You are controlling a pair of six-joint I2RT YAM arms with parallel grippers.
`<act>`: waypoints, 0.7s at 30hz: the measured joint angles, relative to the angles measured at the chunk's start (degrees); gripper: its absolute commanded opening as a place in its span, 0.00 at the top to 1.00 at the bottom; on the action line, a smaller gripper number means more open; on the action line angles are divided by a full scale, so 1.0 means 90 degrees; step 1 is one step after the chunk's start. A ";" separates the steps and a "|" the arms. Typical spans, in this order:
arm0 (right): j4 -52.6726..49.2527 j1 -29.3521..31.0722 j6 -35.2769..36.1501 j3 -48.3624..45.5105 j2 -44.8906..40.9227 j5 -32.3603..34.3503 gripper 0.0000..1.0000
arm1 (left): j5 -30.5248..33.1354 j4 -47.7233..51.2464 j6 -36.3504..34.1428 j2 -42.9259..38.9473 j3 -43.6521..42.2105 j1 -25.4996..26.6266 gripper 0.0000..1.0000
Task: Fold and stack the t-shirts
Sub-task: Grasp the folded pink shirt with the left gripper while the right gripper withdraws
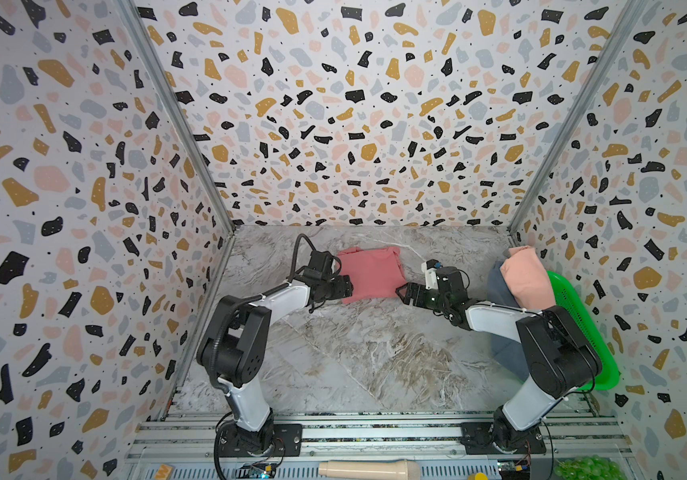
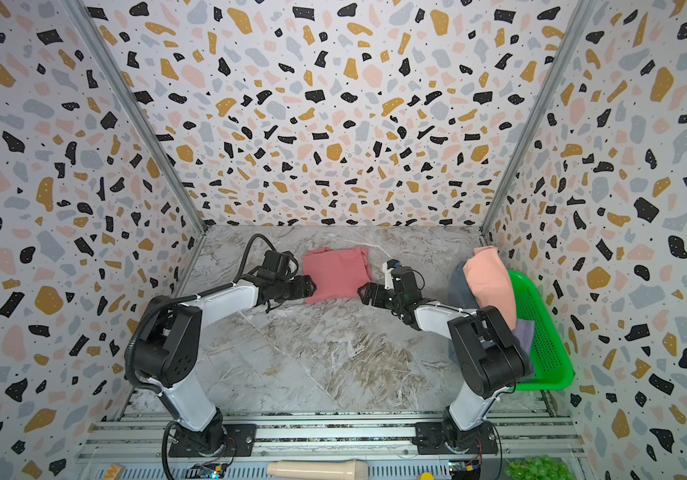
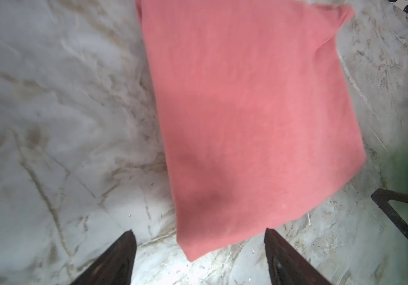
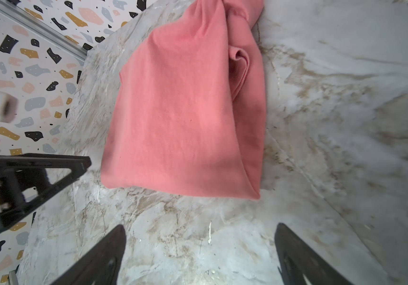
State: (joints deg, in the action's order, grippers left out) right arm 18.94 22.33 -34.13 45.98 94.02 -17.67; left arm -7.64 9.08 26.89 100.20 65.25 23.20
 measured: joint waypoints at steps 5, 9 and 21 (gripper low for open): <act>-0.0228 -0.0233 0.0265 -0.0015 -0.0695 0.0124 0.05 | 0.0724 0.0211 -0.0299 0.0372 0.1163 0.0612 0.17; -0.0423 -0.0410 0.0512 0.0002 -0.1260 0.0236 0.05 | 0.1188 0.0306 -0.0437 0.1394 0.2188 0.0979 0.17; -0.0724 -0.0714 0.0687 -0.0423 -0.1928 0.0291 0.05 | 0.2135 0.0848 -0.0493 0.2968 0.3004 0.1141 0.19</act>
State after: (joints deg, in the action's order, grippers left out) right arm 12.43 15.90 -27.94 42.17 76.66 -15.05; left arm 11.57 16.71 22.46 126.91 92.29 33.47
